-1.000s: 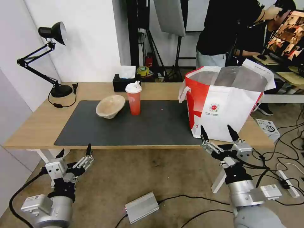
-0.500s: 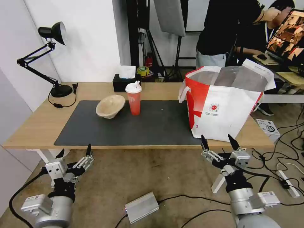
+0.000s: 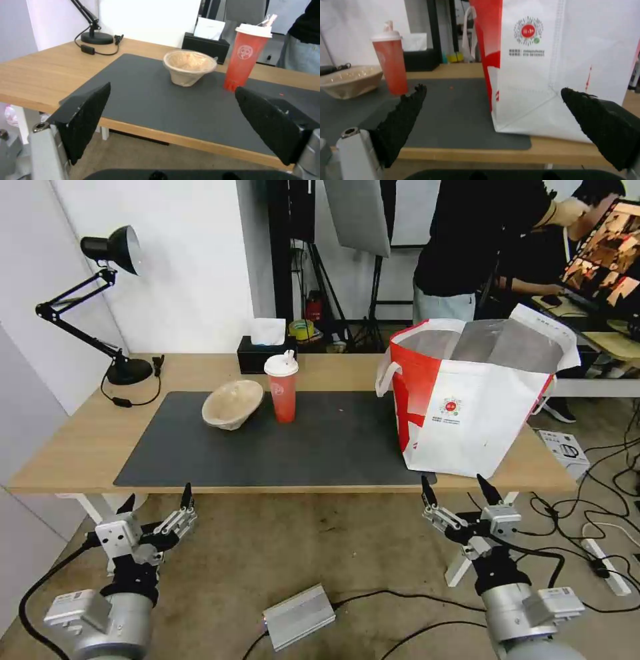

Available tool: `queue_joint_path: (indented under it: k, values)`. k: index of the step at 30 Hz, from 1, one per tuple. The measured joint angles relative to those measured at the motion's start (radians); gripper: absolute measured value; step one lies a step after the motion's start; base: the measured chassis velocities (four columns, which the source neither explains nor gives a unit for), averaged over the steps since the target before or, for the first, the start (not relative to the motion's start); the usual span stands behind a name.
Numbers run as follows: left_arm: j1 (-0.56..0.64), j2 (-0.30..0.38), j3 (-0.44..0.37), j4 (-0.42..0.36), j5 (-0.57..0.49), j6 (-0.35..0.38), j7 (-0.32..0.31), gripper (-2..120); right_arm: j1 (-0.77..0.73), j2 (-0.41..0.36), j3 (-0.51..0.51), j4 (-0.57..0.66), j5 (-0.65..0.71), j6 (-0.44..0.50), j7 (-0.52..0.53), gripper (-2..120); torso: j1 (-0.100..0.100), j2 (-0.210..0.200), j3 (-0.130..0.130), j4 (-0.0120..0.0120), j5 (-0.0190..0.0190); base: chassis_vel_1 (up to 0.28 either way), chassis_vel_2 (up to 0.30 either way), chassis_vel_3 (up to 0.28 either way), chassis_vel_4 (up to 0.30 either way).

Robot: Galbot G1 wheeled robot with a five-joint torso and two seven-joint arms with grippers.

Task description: Pick up the trash from the table and place it into the takeout bag.

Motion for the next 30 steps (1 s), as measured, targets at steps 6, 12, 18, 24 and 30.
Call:
queue_joint_path:
  k: [6,12,18,24,30]
  values:
    - [0.0,0.0,0.0,0.0,-0.001,0.0,0.0,100,-0.009,0.008,-0.006,-0.001,-0.005,-0.02,0.006,100,0.0,0.0,0.0,0.0,0.0,0.0,0.0,0.0,0.0]
    - [0.0,0.0,-0.002,0.0,-0.001,0.0,-0.001,100,-0.011,0.011,-0.009,-0.002,-0.007,-0.028,0.009,100,0.0,0.0,0.0,0.0,0.0,0.0,0.0,0.0,0.0]
    - [0.001,0.0,-0.003,0.0,-0.002,-0.001,-0.001,100,-0.011,0.013,-0.009,0.0,-0.007,-0.036,0.011,100,0.0,0.0,0.0,0.0,0.0,0.0,0.0,0.0,0.0]
    - [0.002,-0.001,-0.004,-0.001,-0.002,-0.001,-0.002,100,-0.009,0.014,-0.01,-0.001,-0.012,-0.036,0.011,100,0.0,0.0,0.0,0.0,0.0,0.0,0.0,0.0,0.0]
    - [0.003,-0.002,-0.005,-0.001,-0.002,-0.001,-0.002,100,-0.002,0.011,-0.01,0.0,-0.018,-0.036,0.01,100,0.0,0.0,0.0,0.0,0.0,0.0,0.0,0.0,0.0]
